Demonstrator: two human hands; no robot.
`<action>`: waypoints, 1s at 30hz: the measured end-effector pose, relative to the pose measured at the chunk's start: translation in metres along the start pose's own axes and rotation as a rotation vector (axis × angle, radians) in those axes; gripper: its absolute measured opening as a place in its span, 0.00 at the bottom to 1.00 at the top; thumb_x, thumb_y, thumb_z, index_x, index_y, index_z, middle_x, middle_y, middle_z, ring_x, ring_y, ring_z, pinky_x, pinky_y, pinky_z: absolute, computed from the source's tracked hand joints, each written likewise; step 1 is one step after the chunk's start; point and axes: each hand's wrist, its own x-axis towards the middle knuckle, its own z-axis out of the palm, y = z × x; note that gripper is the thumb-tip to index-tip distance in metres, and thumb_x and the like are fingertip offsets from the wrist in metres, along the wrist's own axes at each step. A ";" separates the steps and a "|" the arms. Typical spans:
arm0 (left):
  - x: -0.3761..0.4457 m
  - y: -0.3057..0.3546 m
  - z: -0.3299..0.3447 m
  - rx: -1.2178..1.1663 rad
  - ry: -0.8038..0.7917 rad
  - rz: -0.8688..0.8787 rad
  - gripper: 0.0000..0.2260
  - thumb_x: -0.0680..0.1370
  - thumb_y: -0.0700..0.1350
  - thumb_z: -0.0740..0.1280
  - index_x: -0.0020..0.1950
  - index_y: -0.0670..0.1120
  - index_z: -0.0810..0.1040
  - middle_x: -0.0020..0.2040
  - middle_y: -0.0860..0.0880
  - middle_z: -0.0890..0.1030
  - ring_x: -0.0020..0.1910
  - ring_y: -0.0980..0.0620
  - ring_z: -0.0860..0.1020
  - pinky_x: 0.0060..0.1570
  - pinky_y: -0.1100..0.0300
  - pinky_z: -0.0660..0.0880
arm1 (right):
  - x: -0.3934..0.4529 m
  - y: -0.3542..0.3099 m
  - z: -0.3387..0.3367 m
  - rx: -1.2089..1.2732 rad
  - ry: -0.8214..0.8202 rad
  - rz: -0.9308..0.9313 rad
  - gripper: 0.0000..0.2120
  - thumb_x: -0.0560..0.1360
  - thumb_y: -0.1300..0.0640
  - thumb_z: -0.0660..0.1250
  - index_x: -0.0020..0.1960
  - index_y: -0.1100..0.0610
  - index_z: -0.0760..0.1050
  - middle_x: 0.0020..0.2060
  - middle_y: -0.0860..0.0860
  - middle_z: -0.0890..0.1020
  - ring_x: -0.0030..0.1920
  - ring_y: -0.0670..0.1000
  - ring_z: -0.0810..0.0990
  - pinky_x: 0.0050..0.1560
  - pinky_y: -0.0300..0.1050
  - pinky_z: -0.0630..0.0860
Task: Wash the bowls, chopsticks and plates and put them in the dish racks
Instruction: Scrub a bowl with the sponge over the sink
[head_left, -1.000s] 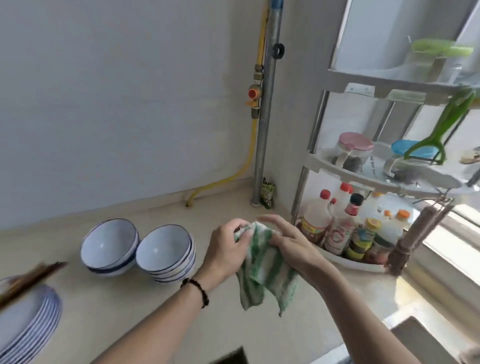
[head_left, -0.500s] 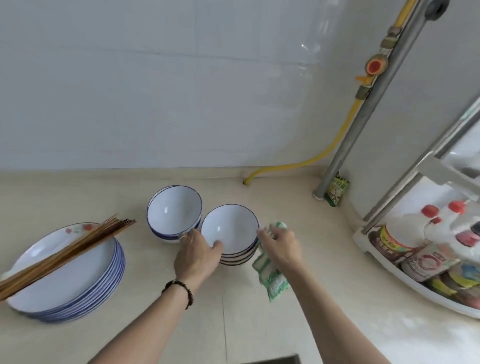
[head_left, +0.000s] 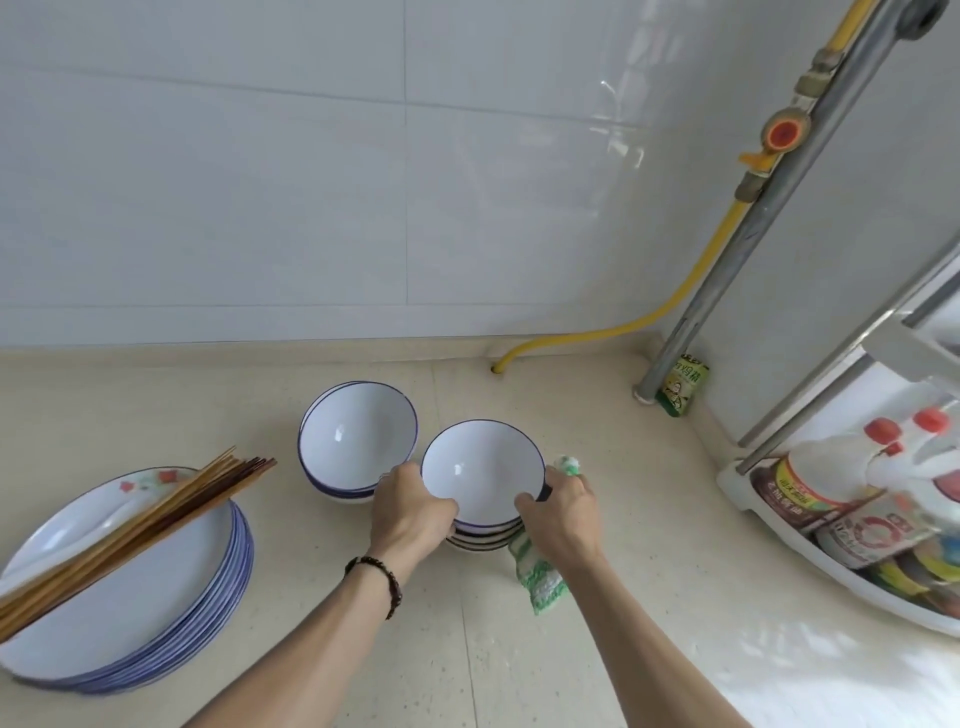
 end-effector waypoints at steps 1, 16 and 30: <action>-0.003 0.002 -0.002 -0.006 -0.006 0.000 0.08 0.67 0.34 0.71 0.40 0.44 0.77 0.39 0.47 0.83 0.37 0.44 0.84 0.41 0.49 0.84 | -0.001 -0.001 -0.001 0.033 0.016 -0.010 0.07 0.73 0.57 0.67 0.50 0.57 0.79 0.49 0.56 0.78 0.46 0.54 0.75 0.44 0.43 0.72; -0.052 0.082 0.034 -0.447 -0.336 0.069 0.20 0.75 0.51 0.72 0.61 0.49 0.68 0.57 0.44 0.76 0.53 0.47 0.77 0.55 0.48 0.78 | -0.055 0.030 -0.110 0.520 0.195 0.171 0.07 0.74 0.62 0.61 0.48 0.60 0.77 0.40 0.56 0.78 0.40 0.55 0.75 0.39 0.46 0.71; -0.198 0.117 0.217 -0.253 -0.716 0.127 0.22 0.77 0.59 0.67 0.65 0.49 0.70 0.61 0.45 0.77 0.55 0.44 0.80 0.45 0.49 0.81 | -0.208 0.232 -0.220 0.769 0.509 0.389 0.19 0.73 0.64 0.68 0.64 0.58 0.74 0.49 0.53 0.79 0.48 0.52 0.82 0.57 0.54 0.80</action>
